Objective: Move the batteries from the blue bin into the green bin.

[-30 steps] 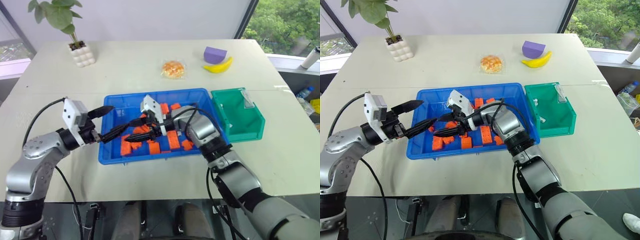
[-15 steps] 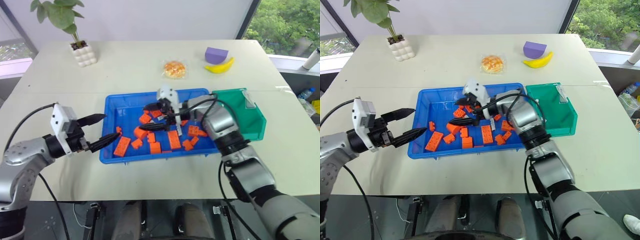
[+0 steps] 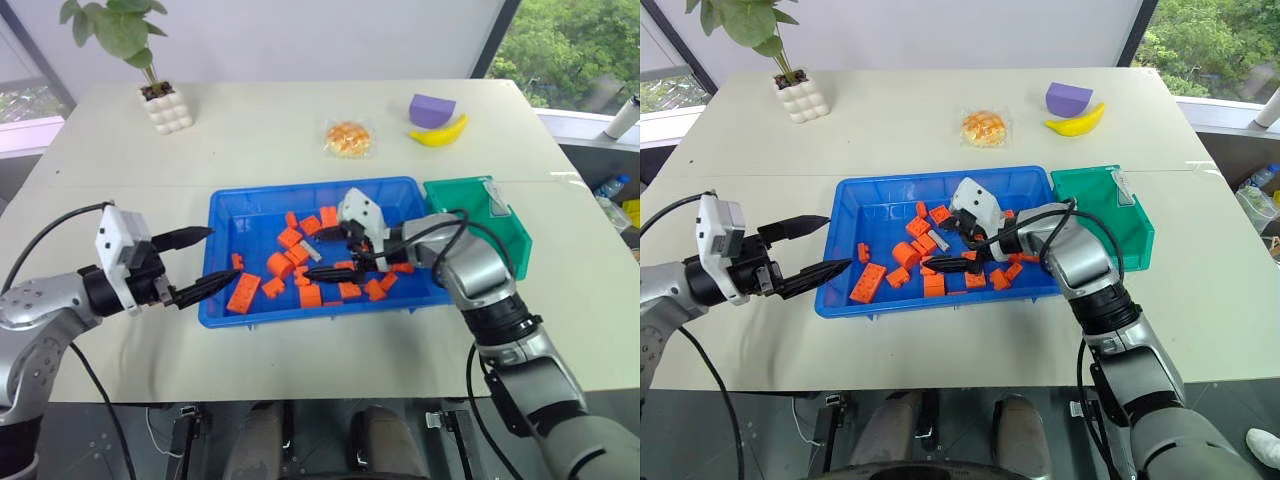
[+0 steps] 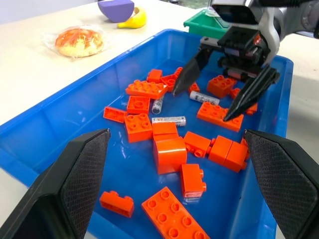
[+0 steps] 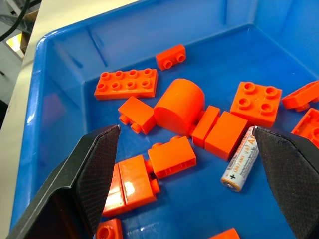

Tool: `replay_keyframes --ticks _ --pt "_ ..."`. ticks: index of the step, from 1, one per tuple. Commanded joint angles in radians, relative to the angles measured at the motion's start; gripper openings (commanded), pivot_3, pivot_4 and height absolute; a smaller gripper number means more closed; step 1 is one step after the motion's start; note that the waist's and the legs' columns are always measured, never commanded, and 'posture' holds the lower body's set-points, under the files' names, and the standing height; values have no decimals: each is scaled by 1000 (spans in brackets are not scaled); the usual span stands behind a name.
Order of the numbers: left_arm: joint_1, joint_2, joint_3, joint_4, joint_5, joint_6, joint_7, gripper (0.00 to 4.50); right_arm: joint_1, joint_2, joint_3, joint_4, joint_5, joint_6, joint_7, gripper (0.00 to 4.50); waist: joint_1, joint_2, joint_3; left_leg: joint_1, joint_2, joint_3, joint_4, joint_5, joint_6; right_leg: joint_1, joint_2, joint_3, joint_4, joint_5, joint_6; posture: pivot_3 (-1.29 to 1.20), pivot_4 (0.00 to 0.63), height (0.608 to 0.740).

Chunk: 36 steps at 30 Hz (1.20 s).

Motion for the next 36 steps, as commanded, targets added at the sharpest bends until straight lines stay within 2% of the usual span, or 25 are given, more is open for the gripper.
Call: replay_keyframes --ticks 1,9,14,24,27,34,36 --pt "-10 -6 13 -19 1 -17 12 4500 -7 20 16 53 -17 -34 -31 4380 0 0 0 0 0 0 0 0 0 0 0 0 0 0 0 0 150 739" --pt "7 -28 25 -40 8 -27 50 4500 -62 63 22 239 -70 -86 -88 4380 -1 0 0 0 0 0 0 0 0 0 0 0 0 0 0 0 150 739" --pt "21 -37 29 -51 8 -30 64 4500 -104 99 -47 285 -28 -1 -144 4380 0 0 0 0 0 0 0 0 0 0 0 0 0 0 0 0 150 739" --pt "-7 -50 16 -40 17 -42 85 4500 -77 87 63 273 -129 -73 -150 4380 -1 0 0 0 0 0 0 0 0 0 0 0 0 0 0 0 150 739" --pt "-12 -51 17 -41 18 -44 90 4500 -75 80 93 291 -166 -115 -155 3618 -2 0 0 0 0 0 0 0 0 0 0 0 0 0 0 0 150 739" --pt "-12 -49 24 -47 16 -42 103 4500 -66 73 108 284 -189 -140 -131 161 -1 0 0 0 0 0 0 0 0 0 0 0 0 0 0 0 150 739" --pt "-12 -48 26 -48 16 -42 106 4500 -66 72 102 283 -188 -138 -129 117 -1 0 0 0 0 0 1 0 0 0 0 0 0 0 0 0 150 739"
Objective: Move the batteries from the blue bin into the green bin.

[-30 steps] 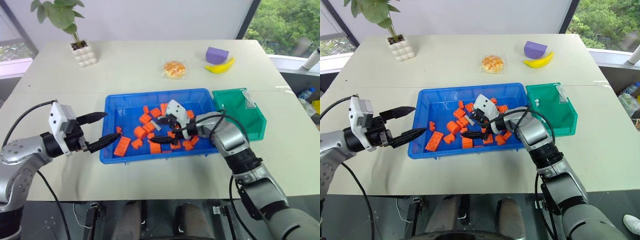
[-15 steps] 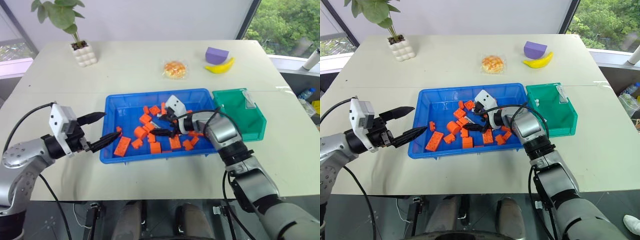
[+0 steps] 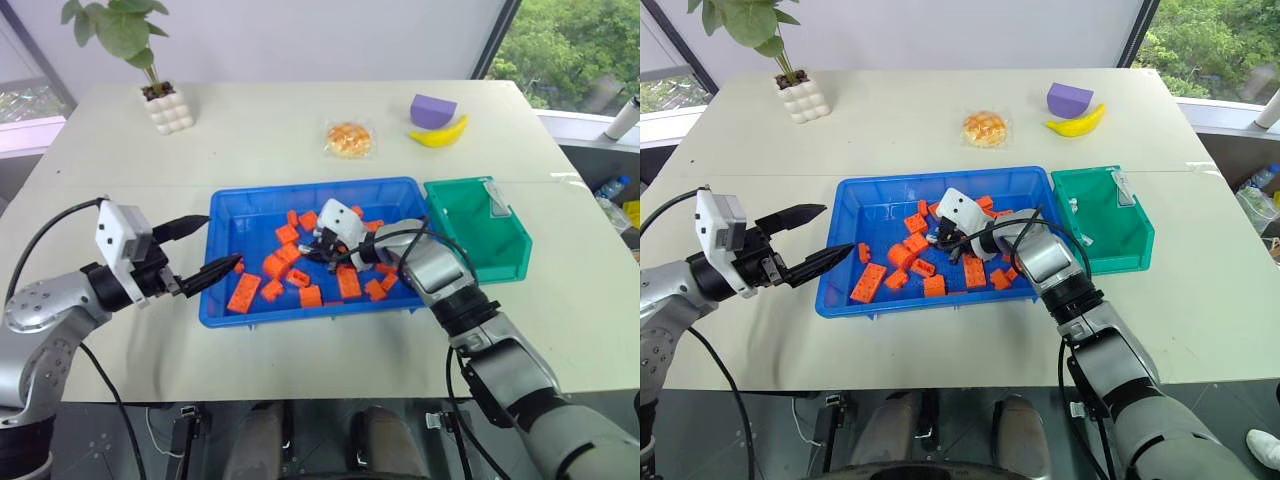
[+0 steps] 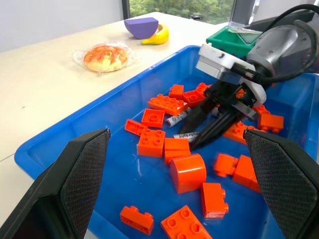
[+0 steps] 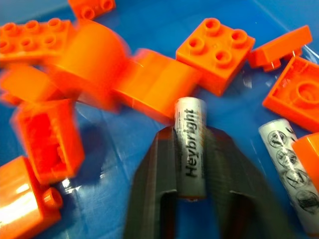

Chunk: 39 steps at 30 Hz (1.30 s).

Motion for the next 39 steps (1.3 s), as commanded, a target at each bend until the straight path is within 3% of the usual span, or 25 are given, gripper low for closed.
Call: replay_keyframes --ticks 1,18,23,31,39 --pt "-6 1 25 -28 -5 -15 8 4500 16 -6 10 -3 -11 13 10 117 0 0 0 0 0 0 0 0 0 0 0 0 0 0 0 0 150 739" --pt "-18 8 5 -19 0 -17 -12 4500 -14 4 -14 -41 4 23 16 117 0 0 0 0 0 0 0 0 0 0 0 0 0 0 0 0 150 739" --pt "-49 17 -25 -11 -9 -11 -50 4500 -91 -26 -83 -114 38 69 14 117 1 0 0 0 0 0 0 0 0 0 0 0 0 0 0 0 150 739" --pt "-177 20 -109 98 9 -29 -160 4500 -238 -227 -244 -203 111 191 59 117 7 1 1 0 0 0 0 0 0 0 0 0 0 0 0 0 150 739" --pt "-329 -56 -219 271 75 -94 -229 4500 -114 -478 -322 -204 84 214 39 117 5 1 1 0 0 1 -1 0 1 0 0 0 -2 0 0 0 150 739"
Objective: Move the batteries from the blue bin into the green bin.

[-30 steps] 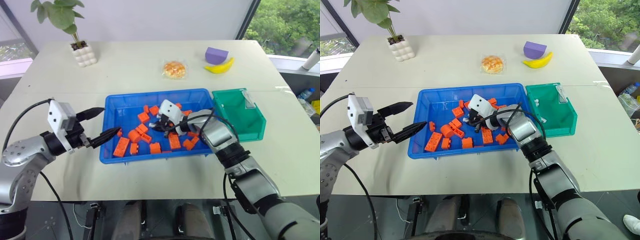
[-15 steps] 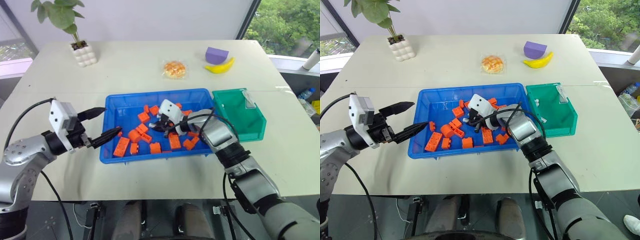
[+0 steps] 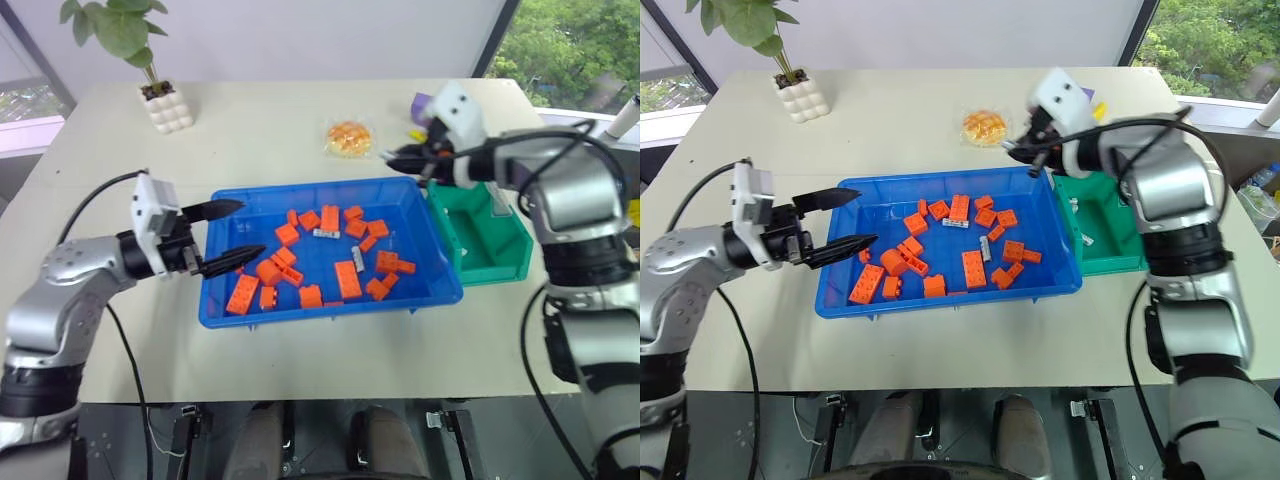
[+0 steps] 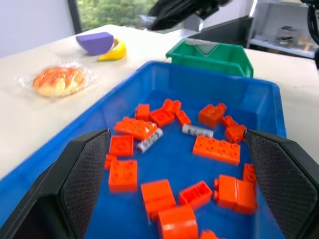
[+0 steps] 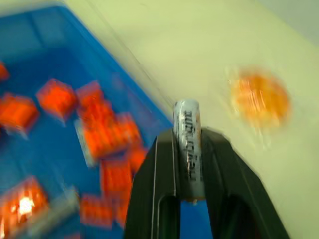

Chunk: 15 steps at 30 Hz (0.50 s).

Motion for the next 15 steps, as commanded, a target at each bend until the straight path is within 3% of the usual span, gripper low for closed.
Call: replay_keyframes --ticks 1,15 --pt "-51 -33 -39 59 34 -51 -29 4500 63 -81 -68 -17 -8 1 -28 117 0 0 0 0 0 0 0 0 0 0 0 0 0 0 0 0 150 739" --pt "-142 -101 -78 225 99 -117 -88 4500 334 -173 -194 -123 11 64 -151 117 1 0 0 0 1 1 1 0 0 0 0 0 0 0 0 0 150 739"
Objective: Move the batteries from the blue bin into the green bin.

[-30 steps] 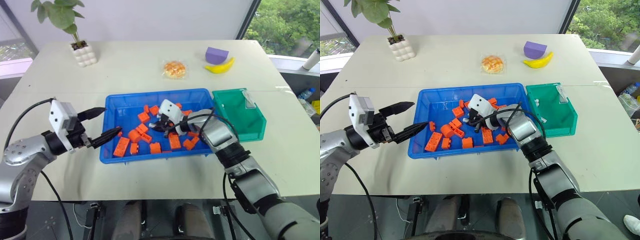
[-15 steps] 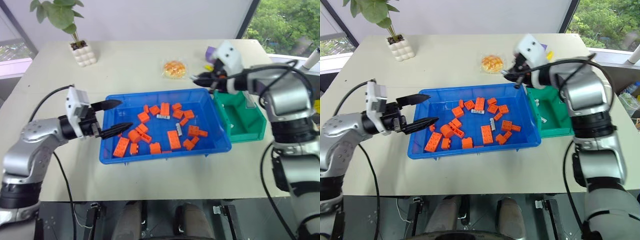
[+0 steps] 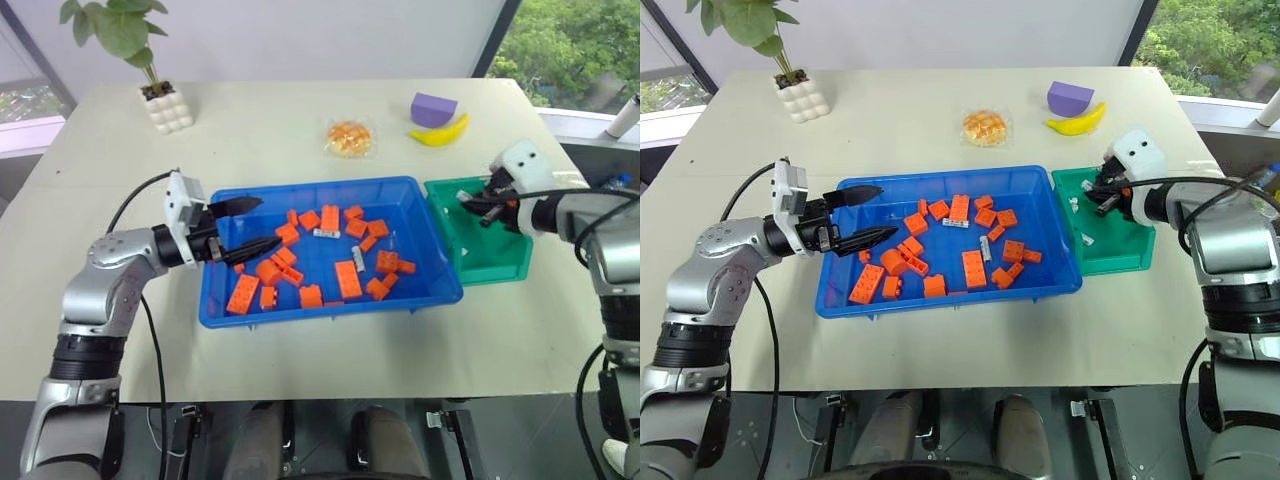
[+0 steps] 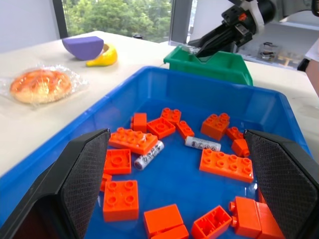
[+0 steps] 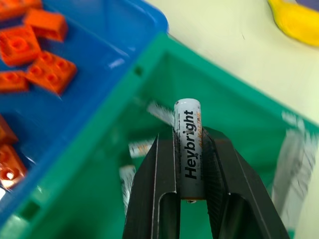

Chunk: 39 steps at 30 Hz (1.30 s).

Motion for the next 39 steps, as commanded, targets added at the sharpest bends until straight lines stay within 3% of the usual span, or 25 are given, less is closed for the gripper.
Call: replay_keyframes --ticks 1,9,15,22,29,39 --pt "-27 2 4 2 11 -22 -21 4500 14 -21 -46 -35 12 -3 -20 617 0 0 0 0 0 0 0 0 0 0 0 0 0 0 0 0 150 739" --pt "-39 9 9 12 20 -22 -33 4500 -5 -30 -27 -19 -6 -38 -54 4457 0 0 0 0 0 0 0 0 0 0 0 0 0 0 0 0 150 739" --pt "-14 24 28 -14 17 -16 -19 4500 -148 6 17 41 -31 -118 -75 4457 -4 0 0 0 0 0 0 0 0 0 0 0 0 0 0 0 150 739" --pt "28 52 54 -56 9 -5 6 4500 -295 250 18 16 88 -14 -111 4457 -4 0 0 0 1 -1 0 0 0 0 1 0 0 0 0 0 150 739" --pt "102 67 97 -151 -12 33 57 4500 -232 401 54 -61 182 99 -118 4457 3 0 0 -2 -1 -2 1 0 0 0 0 0 0 0 0 0 150 739" --pt "180 57 134 -236 -31 58 124 4500 -195 597 14 -12 254 213 -268 4457 -4 0 0 -2 0 -2 0 0 0 -1 0 0 2 0 0 0 150 739"
